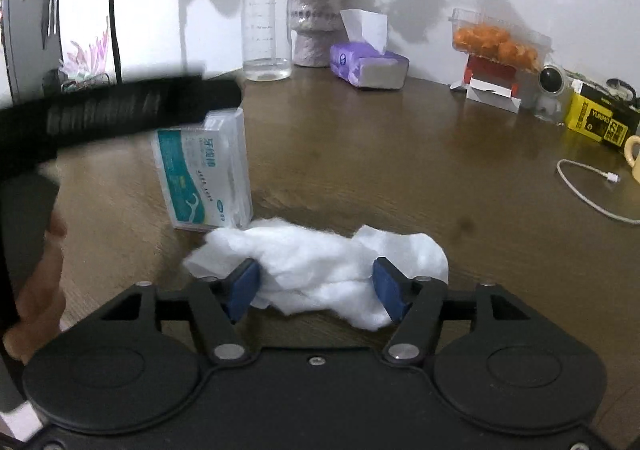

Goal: Clean container
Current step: 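Grasp the swab box again with the left tool and lift it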

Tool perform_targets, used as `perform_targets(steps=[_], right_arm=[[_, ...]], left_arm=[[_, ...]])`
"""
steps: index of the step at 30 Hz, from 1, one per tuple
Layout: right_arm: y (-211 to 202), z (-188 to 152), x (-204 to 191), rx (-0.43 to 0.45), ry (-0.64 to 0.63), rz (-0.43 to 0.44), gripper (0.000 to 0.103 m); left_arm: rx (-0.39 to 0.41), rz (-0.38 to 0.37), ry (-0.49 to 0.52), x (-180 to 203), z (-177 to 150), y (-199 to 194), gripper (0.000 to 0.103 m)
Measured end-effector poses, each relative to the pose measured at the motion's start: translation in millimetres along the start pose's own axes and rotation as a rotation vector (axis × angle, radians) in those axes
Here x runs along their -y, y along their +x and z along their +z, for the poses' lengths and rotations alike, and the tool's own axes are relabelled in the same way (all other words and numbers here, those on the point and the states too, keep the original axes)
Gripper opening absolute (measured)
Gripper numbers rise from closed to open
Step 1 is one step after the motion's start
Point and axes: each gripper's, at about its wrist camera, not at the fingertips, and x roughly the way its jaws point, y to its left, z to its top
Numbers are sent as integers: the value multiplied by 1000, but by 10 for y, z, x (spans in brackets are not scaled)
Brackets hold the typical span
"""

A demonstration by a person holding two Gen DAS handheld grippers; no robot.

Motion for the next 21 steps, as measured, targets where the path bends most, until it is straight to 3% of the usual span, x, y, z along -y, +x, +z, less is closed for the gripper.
perform_targets(steps=[4,7,8,9,12,18,21], right_arm=[[38,27,27,0,-8,12,65],[8,22,44,5,-17,16,57],[-16,17,56,6,-14,16,47],[-30,16,77,8,-12,9,41],[-56,7,179,7,-5,-1,23],[-149,-13,445,15,43,-35,13],[-318,119,652,109,95,46,13]], left_arm=[[-48,19,32,119,34,99,98],[-146,-58,20,90,56,270,96],[-173,-86,1,55,55,321,86],[-200,-103,-35,0,51,380,62],[-218,-123,-97,-117,37,429,62],[-194,-136,-64,-82,0,281,61],[-157,-118,40,41,15,201,60]])
